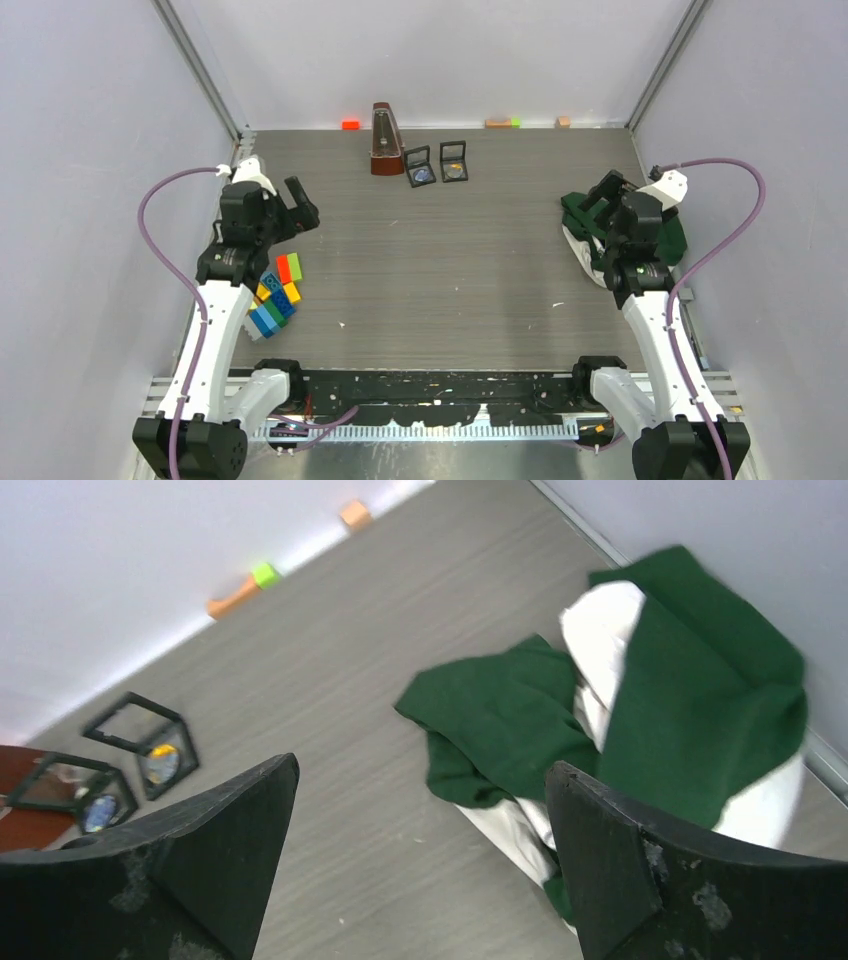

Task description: Pin the brooch onto the clothing

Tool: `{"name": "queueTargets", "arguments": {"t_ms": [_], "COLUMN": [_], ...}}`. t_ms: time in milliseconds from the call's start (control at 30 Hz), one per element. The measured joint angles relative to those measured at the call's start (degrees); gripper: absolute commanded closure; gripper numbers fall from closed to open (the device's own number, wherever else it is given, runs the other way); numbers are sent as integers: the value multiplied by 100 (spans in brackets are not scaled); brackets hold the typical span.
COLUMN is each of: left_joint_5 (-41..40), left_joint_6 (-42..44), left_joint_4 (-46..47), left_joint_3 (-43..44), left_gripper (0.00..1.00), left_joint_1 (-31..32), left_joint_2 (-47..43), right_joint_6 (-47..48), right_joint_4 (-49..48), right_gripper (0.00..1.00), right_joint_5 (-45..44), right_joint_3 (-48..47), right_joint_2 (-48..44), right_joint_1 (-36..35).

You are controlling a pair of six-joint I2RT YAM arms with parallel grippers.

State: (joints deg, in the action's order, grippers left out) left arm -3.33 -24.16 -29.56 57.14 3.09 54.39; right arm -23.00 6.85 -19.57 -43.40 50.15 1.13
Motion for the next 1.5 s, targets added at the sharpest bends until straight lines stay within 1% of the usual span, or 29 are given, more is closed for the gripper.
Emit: {"name": "queueTargets", "arguments": {"t_ms": [133,267,367,500,567,733,867,900,933,967,1000,1033,1067,1100,1133,1167,1200,1267,1367,1433,1500], "left_joint_5": [232,293,210,127,96,85,103,103,103,103,103,103,103,103,103,105,122,177,396,564,763], "left_joint_6": [227,662,949,1224,1309,1429,1443,1445,1447,1451,1458,1462,1464,1464,1467,1469,1478,1513,1574,1615,1676], "left_joint_4": [-457,-852,-922,-929,-927,-935,-935,-935,-935,-933,-933,-933,-933,-933,-933,-933,-933,-933,-929,-929,-929], "left_joint_3": [-15,168,328,328,245,-11,-79,-83,-83,-83,-83,-83,-83,-83,-83,-83,-83,-83,-92,-96,-96], "left_gripper": [0,0,0,0,0,0,0,0,0,0,0,0,0,0,0,0,0,0,2,3,4], "left_joint_1": [57,131,192,216,216,216,221,225,232,243,249,256,262,271,282,293,304,323,365,444,581], "left_joint_2": [-4,33,72,85,76,74,74,74,74,74,72,72,72,72,72,72,70,68,46,37,37], "right_joint_6": [-24,-35,-155,-420,-564,-905,-1075,-1130,-1178,-1222,-1279,-1316,-1333,-1355,-1366,-1368,-1364,-1351,-1318,-1283,-1224], "right_joint_4": [570,994,1180,1300,1322,1368,1375,1379,1379,1360,1314,1279,1244,1215,1207,1211,1217,1222,1305,1519,1878], "right_gripper": [0,0,0,0,0,3,9,14,24,29,40,45,57,64,75,81,94,99,100,99,99], "right_joint_5": [-245,-426,-640,-994,-951,-466,-90,2,79,146,205,260,289,339,369,420,450,529,717,944,1320], "right_joint_3": [-63,-247,-398,-369,-361,-304,-278,-275,-273,-249,-195,-129,-70,-2,61,103,122,125,127,59,-214], "right_joint_2": [0,44,210,562,887,1779,2188,2275,2352,2402,2415,2413,2413,2413,2415,2415,2415,2396,2221,1993,1786], "right_joint_1": [0,2,0,79,308,1259,1517,1517,1517,1517,1510,1513,1513,1513,1513,1515,1521,1528,1528,1528,1534]}}
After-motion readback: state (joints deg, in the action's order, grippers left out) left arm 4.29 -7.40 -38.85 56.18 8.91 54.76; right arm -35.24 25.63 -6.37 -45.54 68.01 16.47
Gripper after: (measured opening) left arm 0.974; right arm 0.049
